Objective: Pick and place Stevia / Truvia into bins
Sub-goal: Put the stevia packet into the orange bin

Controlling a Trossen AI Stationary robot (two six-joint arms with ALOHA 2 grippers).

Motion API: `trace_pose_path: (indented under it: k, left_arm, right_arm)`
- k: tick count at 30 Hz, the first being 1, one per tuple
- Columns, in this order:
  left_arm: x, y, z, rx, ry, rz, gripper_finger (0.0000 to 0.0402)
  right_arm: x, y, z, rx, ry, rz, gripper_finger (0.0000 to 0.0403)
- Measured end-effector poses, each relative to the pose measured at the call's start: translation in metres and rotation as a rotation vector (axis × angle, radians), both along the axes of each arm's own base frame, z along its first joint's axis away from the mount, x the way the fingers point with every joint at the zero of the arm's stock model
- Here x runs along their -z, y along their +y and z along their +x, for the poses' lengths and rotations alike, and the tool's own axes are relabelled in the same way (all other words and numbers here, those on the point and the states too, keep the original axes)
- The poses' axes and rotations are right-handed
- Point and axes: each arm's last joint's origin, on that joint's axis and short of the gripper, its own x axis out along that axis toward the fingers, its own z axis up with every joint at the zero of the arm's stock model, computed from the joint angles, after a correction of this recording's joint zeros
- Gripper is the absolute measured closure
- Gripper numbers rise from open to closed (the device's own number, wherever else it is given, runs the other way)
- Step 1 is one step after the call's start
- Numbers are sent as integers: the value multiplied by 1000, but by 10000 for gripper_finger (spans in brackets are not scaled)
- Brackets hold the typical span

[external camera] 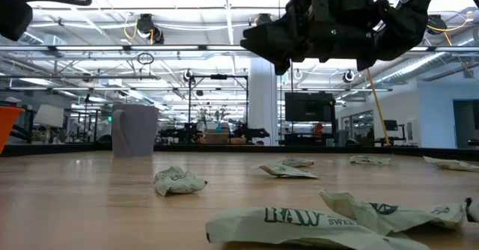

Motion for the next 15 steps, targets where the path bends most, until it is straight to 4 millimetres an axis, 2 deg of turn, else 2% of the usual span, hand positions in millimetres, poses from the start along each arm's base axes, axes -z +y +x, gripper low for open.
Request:
trace_pose_path:
  k: [8,15]
  left_arm:
    - [1,1,2,6,1,-5,279]
    - [0,2,23,84,-144,-68,278]
  right_arm:
    - [-3,0,0,-1,-31,-3,273]
    - [-3,0,0,-1,-35,-4,273]
